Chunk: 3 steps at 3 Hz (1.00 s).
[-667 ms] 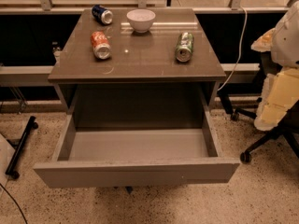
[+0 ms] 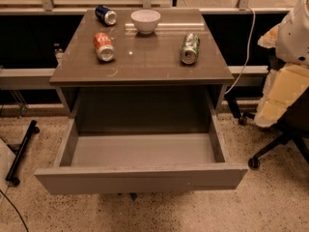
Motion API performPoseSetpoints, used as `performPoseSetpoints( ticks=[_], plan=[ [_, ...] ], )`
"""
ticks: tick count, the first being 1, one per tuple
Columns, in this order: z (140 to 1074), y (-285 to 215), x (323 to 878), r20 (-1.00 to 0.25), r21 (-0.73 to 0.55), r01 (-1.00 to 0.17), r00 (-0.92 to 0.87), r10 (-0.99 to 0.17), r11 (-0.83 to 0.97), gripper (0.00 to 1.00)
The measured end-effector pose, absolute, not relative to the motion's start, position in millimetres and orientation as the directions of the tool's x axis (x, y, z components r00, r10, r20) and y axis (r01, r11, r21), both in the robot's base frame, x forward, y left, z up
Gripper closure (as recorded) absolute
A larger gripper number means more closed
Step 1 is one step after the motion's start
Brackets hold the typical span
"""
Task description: Place green can into top drawer
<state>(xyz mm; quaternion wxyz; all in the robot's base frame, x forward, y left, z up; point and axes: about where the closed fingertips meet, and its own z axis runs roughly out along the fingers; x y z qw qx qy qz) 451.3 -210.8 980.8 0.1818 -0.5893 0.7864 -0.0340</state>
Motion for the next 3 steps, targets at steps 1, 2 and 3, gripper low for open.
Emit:
performPoseSetpoints(
  ticks=[1,2,3],
  plan=[
    [986,-193,480,-0.310,-0.295,-0.898,-0.235,-0.921,0.328,0.00],
    [989,-179,510,-0.390,-0.308,-0.876,-0.239,-0.889,0.370,0.00],
    [978,-168,559,-0.492,-0.278,-0.859,-0.256,-0.832,0.429,0.00]
  ],
)
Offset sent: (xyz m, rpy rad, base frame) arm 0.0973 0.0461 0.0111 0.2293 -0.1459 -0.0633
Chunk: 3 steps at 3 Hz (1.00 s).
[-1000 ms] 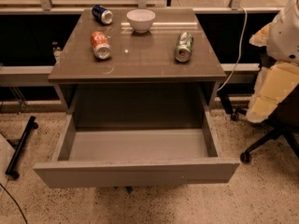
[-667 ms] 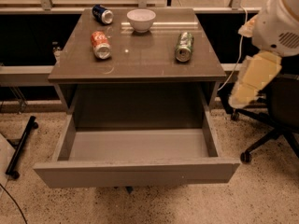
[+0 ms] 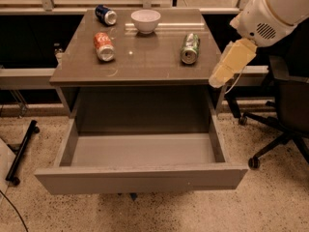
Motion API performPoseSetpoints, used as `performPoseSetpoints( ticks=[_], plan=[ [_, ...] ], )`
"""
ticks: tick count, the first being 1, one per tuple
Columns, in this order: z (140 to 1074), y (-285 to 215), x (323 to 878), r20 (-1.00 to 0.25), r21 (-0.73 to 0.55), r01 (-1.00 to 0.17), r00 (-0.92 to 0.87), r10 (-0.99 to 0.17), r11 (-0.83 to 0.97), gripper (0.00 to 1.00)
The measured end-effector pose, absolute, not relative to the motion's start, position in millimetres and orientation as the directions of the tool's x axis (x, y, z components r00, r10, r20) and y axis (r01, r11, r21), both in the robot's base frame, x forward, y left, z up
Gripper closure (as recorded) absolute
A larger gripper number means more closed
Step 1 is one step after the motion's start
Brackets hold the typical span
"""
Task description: Place green can into top drawer
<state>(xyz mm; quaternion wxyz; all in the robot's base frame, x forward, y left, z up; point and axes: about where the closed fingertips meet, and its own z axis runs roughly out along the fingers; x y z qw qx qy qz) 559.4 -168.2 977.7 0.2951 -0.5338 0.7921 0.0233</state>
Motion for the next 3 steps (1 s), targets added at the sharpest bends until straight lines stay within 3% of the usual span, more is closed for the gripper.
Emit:
performPoseSetpoints(
  ticks=[3],
  plan=[
    [952,-146,609,-0.585,-0.270,-0.803,-0.301,-0.753,0.532,0.00]
  ],
)
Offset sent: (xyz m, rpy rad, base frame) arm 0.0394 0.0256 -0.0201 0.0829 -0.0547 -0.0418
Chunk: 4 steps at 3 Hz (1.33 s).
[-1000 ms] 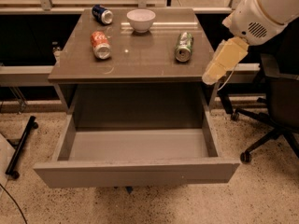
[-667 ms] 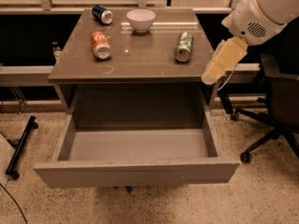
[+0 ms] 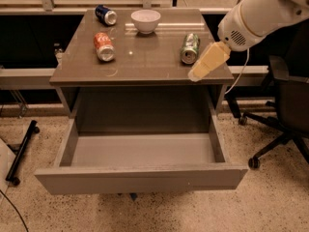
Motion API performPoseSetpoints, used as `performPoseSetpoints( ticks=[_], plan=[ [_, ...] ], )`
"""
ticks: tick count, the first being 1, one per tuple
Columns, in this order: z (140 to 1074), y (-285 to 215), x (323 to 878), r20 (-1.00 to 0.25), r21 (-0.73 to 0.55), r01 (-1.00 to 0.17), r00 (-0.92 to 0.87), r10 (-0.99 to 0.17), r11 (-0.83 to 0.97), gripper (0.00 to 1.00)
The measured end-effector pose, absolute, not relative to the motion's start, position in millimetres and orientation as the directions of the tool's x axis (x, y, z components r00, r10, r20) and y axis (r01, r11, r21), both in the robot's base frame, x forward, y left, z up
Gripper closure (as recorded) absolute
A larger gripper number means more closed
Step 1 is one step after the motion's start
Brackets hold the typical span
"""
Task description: Place green can into top drawer
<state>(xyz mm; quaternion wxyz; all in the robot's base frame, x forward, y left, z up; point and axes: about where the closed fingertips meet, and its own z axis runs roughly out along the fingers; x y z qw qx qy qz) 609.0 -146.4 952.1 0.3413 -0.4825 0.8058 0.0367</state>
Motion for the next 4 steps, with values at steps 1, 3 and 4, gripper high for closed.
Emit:
performPoseSetpoints(
  ticks=[1,3,4],
  plan=[
    [934,-144,638,-0.640,-0.234,-0.789,-0.315,-0.701,0.568,0.00],
    [927,-139,644,-0.664,-0.215,-0.794,-0.309,-0.681,0.569,0.00],
    [921,-130,663,-0.727,-0.166,-0.780,-0.317,-0.610,0.603,0.00]
  ],
)
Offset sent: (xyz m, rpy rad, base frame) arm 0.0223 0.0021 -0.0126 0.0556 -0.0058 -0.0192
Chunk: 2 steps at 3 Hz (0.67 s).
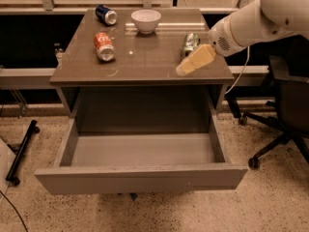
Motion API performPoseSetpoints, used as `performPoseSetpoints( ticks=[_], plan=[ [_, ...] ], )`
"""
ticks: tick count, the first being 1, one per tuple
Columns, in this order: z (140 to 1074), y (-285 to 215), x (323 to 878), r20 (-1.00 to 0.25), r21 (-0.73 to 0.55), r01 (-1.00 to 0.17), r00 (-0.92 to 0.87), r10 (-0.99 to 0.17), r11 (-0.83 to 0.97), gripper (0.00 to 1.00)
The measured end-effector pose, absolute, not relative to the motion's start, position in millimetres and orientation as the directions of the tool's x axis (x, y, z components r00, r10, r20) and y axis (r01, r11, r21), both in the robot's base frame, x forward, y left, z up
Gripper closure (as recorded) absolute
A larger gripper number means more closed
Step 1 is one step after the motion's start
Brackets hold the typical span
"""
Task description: Place green can into top drawer
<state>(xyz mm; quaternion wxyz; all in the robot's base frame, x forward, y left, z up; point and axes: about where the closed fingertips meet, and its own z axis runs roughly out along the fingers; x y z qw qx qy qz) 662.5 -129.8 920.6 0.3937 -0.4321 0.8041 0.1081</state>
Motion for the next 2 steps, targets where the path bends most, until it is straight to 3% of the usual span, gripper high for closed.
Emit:
performPoseSetpoints(
  ticks=[2],
  plan=[
    [899,-111,726,-0.805,-0.091,-0.731,-0.346,-0.483,0.676,0.00]
  ],
)
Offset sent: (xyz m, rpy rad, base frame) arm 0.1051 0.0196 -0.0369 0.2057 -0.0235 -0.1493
